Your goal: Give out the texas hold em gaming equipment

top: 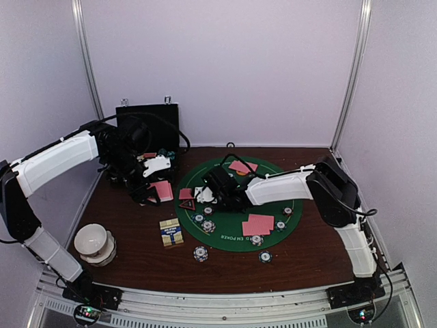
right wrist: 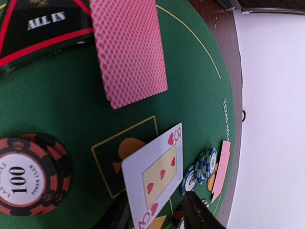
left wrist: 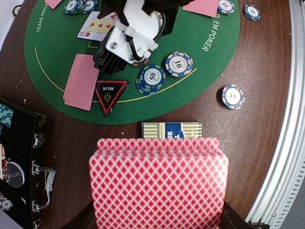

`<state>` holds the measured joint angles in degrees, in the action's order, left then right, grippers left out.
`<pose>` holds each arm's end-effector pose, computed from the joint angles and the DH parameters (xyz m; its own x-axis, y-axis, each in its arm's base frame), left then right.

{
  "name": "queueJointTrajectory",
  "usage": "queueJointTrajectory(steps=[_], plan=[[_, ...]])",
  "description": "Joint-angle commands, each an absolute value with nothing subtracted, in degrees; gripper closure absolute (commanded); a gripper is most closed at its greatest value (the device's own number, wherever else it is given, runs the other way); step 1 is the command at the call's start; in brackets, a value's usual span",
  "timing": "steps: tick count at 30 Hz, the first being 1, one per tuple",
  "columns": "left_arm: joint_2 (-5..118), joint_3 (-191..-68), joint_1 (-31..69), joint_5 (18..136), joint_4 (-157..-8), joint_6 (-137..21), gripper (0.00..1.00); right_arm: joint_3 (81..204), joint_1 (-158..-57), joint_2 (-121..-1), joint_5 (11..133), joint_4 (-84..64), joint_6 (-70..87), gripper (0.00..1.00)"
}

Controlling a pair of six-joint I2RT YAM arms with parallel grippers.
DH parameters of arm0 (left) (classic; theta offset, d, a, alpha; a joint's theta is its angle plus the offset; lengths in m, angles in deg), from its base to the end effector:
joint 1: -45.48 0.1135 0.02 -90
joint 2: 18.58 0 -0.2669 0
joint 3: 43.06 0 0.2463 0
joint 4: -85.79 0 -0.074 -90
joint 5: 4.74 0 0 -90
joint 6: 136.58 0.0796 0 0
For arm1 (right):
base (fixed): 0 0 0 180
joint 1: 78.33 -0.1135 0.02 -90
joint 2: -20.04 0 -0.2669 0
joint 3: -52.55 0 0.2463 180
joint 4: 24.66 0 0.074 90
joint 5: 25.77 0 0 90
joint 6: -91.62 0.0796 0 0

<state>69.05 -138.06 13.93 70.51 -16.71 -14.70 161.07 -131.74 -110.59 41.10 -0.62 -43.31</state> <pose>0.2489 -0.1766 0.2698 -0.3744 0.8292 -0.4151 0.9156 0.4014 -0.0238 0.3374 0.4021 0.1172 0.1026 -0.9514 -0.2904 -0.7115 0.1338 -0.6898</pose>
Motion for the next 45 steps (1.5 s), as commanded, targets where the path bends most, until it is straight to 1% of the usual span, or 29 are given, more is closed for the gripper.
queueJointTrajectory(steps=[1,6,9,10,12,13,14,17,19,22,24,26,28,30,33,38,40,45], plan=[[67.25,-138.46,14.32,69.97,-16.6,-14.37,1.0,156.8,-132.57,-105.45,43.36,-0.41,-39.75,0.53],[67.52,-139.11,14.28,69.53,-16.4,-14.33,1.0,153.96,-133.32,-102.26,43.86,-0.47,-38.67,0.41],[67.58,-139.34,14.28,69.27,-16.21,-14.32,1.0,153.19,-133.69,-100.84,42.53,-0.75,-37.72,0.36],[67.56,-139.27,14.32,69.26,-16.13,-14.39,1.0,153.02,-133.7,-100.21,42.2,-0.71,-37.03,0.32],[67.54,-139.17,14.28,69.25,-15.91,-14.32,1.0,152.49,-133.7,-98.62,40.35,-1.83,-35.08,0.15],[67.47,-139.12,14.28,69.29,-15.93,-14.24,1.0,152.53,-133.58,-97.78,39.0,-2.24,-33.54,0.04],[67.5,-139.08,14.28,69.25,-15.94,-14.25,1.0,152.88,-133.27,-96.89,37.69,-2.1,-31.69,0.01],[67.47,-139.12,14.3,69.39,-15.93,-14.23,1.0,155.4,-131.78,-93.74,35.66,1.41,-21.14,0.0],[67.4,-139.24,14.3,69.41,-15.94,-14.33,1.0,158.0,-130.01,-91.31,37.59,6.79,-8.74,0.01],[67.37,-139.34,14.28,68.93,-15.92,-14.39,1.0,161.67,-127.2,-89.03,42.62,16.17,6.19,0.01],[67.37,-139.3,14.3,68.83,-15.94,-14.26,1.0,163.31,-125.5,-88.14,47.16,19.98,12.12,0.01],[67.29,-139.21,14.28,68.82,-16.16,-14.32,1.0,163.65,-123.38,-87.31,55.06,22.08,16.73,0.01],[67.17,-139.16,14.28,68.79,-16.48,-14.39,1.0,162.72,-121.41,-86.58,65.24,21.49,20.96,0.01],[67.19,-139.29,14.28,68.76,-16.62,-14.49,1.0,161.65,-121.11,-85.65,71.44,20.8,24.14,0.01],[67.41,-139.58,14.28,68.66,-16.68,-14.65,1.0,158.6,-121.05,-83.87,81.95,14.61,32.36,0.0],[67.51,-139.78,14.28,68.54,-16.97,-14.84,1.0,155.87,-121.87,-85.84,100.47,3.26,46.86,0.02],[67.48,-139.78,14.28,68.47,-17.05,-14.85,1.0,155.04,-122.98,-86.96,103.89,-0.6,50.85,0.02],[67.48,-139.67,14.28,68.56,-17.09,-14.85,1.0,155.98,-126.35,-89.83,107.33,-7.1,56.5,0.02]])
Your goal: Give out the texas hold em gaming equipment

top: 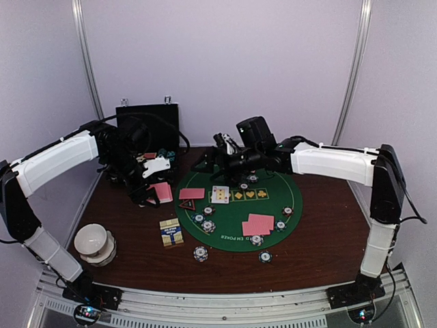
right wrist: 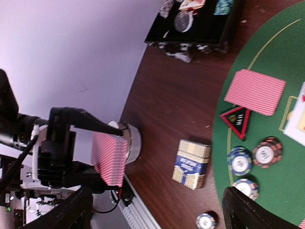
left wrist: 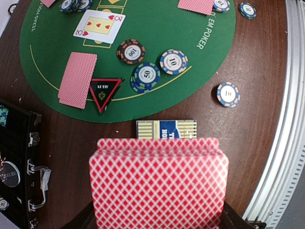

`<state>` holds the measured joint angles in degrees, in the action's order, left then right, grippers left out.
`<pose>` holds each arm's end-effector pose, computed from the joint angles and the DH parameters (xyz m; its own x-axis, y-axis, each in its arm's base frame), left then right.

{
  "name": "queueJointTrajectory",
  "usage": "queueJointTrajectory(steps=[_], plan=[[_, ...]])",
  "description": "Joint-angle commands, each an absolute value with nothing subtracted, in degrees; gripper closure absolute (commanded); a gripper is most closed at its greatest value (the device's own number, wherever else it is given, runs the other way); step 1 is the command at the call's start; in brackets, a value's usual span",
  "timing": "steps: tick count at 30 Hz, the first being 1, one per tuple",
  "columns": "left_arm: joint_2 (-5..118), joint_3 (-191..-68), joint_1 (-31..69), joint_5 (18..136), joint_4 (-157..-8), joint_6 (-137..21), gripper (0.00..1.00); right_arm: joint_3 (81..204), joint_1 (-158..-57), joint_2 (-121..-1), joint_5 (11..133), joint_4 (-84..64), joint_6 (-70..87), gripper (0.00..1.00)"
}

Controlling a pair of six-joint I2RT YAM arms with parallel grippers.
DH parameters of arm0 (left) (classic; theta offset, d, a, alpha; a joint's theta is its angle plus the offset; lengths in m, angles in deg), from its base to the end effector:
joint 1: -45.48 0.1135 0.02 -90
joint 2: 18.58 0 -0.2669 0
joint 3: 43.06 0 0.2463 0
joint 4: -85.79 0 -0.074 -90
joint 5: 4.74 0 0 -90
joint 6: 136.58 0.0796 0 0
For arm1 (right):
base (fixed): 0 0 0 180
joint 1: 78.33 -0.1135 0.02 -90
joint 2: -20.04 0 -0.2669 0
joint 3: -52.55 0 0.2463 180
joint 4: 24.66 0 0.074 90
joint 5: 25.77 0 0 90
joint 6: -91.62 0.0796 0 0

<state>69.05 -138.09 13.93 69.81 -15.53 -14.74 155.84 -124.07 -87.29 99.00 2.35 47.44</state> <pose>0.2459 -0.1759 0.2691 -0.3812 0.8307 -0.4058 0.9161 0.3984 -0.0450 0.2917 0.3644 0.2790 -0.9173 -0.0972 -0.3861 -0.3895 0.4206 0.8194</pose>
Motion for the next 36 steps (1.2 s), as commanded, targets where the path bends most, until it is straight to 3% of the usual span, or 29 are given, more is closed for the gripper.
queueJointTrajectory(steps=[1,36], plan=[[67.54,-139.73,14.28,68.44,-17.04,-14.89,1.0,156.19,-126.82,-90.6,108.05,-8.9,58.06,0.02],[67.65,-140.74,14.28,65.88,-17.09,-15.59,1.0,167.55,-132.2,-108.66,112.66,-24.31,71.15,0.1]])
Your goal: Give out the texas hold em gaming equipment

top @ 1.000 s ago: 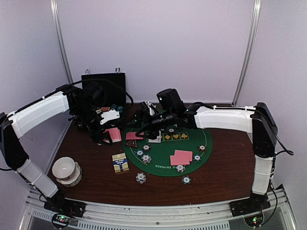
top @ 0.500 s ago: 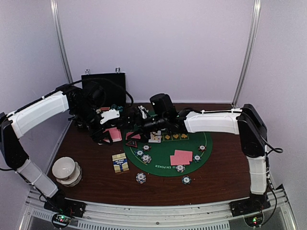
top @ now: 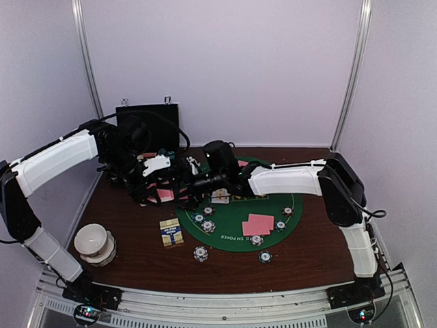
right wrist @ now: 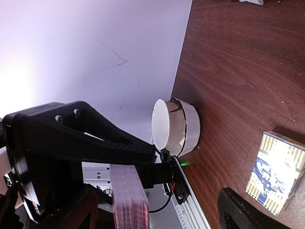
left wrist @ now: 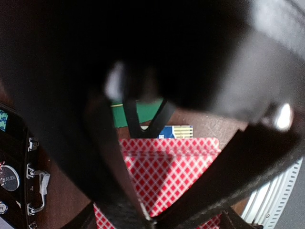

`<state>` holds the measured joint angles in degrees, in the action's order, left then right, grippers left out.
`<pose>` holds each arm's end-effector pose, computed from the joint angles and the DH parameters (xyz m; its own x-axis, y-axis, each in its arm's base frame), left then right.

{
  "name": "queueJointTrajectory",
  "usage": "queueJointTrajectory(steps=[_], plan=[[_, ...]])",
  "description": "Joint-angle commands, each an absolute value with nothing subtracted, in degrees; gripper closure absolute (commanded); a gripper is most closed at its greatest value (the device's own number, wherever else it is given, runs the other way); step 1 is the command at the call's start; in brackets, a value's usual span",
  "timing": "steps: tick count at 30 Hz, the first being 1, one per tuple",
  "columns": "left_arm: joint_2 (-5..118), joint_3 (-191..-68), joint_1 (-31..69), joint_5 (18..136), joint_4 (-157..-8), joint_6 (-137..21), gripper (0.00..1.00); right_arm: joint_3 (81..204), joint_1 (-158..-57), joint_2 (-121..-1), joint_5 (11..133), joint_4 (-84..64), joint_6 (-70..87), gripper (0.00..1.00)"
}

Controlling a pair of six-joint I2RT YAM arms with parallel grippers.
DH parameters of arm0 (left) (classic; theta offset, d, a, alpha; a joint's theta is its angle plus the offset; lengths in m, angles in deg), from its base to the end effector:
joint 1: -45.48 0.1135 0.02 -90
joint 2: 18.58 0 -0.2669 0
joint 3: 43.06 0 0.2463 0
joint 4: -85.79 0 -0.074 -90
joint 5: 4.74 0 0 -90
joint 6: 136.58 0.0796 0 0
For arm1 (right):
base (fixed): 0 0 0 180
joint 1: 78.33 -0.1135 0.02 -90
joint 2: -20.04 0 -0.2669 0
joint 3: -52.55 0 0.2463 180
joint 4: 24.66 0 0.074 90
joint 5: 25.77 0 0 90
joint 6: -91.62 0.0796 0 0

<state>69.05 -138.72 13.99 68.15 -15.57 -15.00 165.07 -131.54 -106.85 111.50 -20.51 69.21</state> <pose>0.2459 -0.1781 0.2730 -0.3802 0.8198 -0.4282 0.9175 0.3928 -0.0626 0.2767 0.4676 0.2252 -0.9605 -0.2370 -0.1458 -0.1903 0.1774 0.9656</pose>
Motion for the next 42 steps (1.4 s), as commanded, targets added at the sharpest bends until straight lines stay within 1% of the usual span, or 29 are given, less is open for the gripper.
queueJointTrajectory(steps=[1,5,11,25,32,38,42], plan=[[67.65,-140.79,14.28,65.84,-17.09,-15.63,1.0,167.82,-132.27,-109.02,112.66,-24.56,71.41,0.1],[67.54,-141.0,14.28,65.67,-16.74,-15.64,1.0,169.39,-132.3,-110.27,113.11,-23.97,71.44,0.12],[67.15,-140.94,14.28,65.42,-16.45,-15.65,1.0,168.7,-131.68,-110.86,114.24,-22.34,71.02,0.19],[66.97,-140.84,14.28,65.55,-16.45,-15.55,1.0,160.32,-128.0,-103.39,114.77,-21.28,68.08,0.37],[67.08,-140.48,14.28,65.97,-16.47,-15.51,1.0,157.99,-127.99,-99.04,116.17,-25.06,69.73,0.41],[67.37,-140.61,14.28,65.88,-16.45,-15.46,1.0,157.55,-127.98,-97.69,117.24,-25.61,70.71,0.54],[67.37,-140.53,14.28,66.14,-16.43,-15.46,1.0,157.53,-127.99,-97.8,118.04,-26.67,71.87,0.67]])
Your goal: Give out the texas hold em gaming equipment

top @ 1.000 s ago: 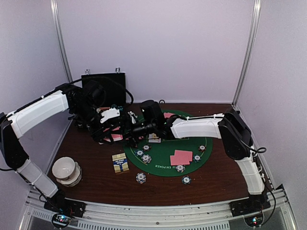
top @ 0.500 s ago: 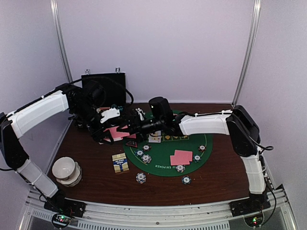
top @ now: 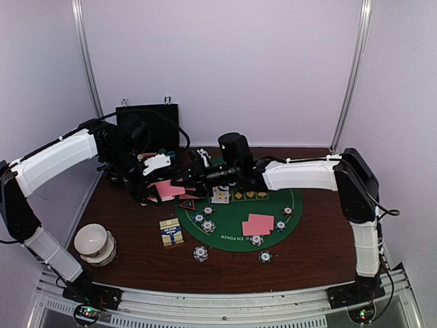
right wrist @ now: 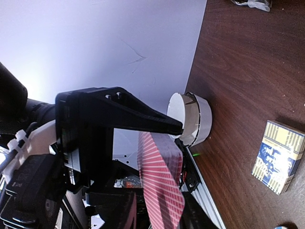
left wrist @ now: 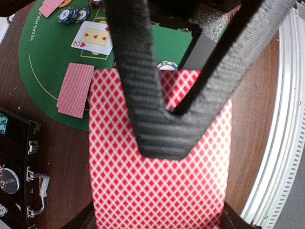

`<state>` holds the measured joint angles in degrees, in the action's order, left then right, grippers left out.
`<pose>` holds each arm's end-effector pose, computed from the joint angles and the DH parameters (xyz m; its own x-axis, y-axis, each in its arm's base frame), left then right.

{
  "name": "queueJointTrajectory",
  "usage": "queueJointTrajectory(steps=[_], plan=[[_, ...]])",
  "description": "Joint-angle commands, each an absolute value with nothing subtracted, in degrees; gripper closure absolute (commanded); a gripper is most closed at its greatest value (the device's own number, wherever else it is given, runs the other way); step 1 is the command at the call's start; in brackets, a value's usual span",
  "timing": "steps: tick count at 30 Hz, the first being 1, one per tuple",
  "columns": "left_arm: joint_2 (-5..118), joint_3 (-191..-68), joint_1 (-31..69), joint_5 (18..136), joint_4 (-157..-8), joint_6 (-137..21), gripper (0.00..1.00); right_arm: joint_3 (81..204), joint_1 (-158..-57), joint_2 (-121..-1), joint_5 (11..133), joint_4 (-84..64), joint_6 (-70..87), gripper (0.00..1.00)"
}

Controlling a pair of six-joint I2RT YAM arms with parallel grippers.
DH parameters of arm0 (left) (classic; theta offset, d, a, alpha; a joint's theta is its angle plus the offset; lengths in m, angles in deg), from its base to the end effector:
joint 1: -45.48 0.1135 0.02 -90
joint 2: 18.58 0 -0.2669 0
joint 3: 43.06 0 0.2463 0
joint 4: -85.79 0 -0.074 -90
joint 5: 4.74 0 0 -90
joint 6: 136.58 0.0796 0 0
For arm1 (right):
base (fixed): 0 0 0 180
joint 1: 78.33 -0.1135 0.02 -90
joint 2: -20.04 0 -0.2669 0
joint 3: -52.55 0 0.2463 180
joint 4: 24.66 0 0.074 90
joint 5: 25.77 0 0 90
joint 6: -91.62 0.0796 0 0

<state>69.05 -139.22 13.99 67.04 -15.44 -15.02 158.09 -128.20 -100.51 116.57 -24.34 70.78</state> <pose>0.2455 -0.1796 0.2759 -0.3770 0.8139 -0.4421 0.9196 0.3858 -0.0738 0.2817 0.4320 0.2471 -0.9571 -0.2494 -0.1475 -0.1820 0.1213 0.9758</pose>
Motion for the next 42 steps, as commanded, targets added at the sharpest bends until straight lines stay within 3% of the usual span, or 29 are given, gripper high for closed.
queueJointTrajectory(steps=[1,11,17,20,24,29,34,37,42], plan=[[67.32,-140.47,14.28,66.18,-16.42,-15.46,1.0,157.52,-127.99,-97.83,118.27,-26.6,71.85,0.7],[66.98,-140.31,14.28,66.93,-16.45,-15.39,1.0,160.09,-125.61,-95.55,120.14,-12.96,63.09,0.99],[67.02,-140.22,14.34,67.31,-16.46,-15.37,1.0,170.48,-120.69,-92.34,113.86,18.51,39.99,1.0],[67.05,-140.22,14.34,67.39,-16.41,-15.44,1.0,177.34,-119.53,-92.64,104.77,35.81,25.67,1.0],[67.22,-140.29,14.37,67.78,-16.45,-15.55,1.0,182.56,-119.57,-94.46,87.41,46.01,14.41,1.0],[67.35,-140.35,14.45,68.16,-16.44,-15.64,1.0,183.68,-122.42,-97.7,59.57,47.99,2.85,1.0],[67.11,-140.31,14.62,68.14,-16.45,-15.68,1.0,180.39,-129.16,-101.88,34.75,40.6,-14.1,1.0],[66.95,-140.22,14.7,68.05,-16.42,-15.63,1.0,177.89,-131.19,-104.6,26.77,34.43,-20.53,1.0],[66.82,-140.22,14.72,68.03,-16.4,-15.63,1.0,174.21,-133.25,-107.32,25.11,25.66,-25.88,1.0]])
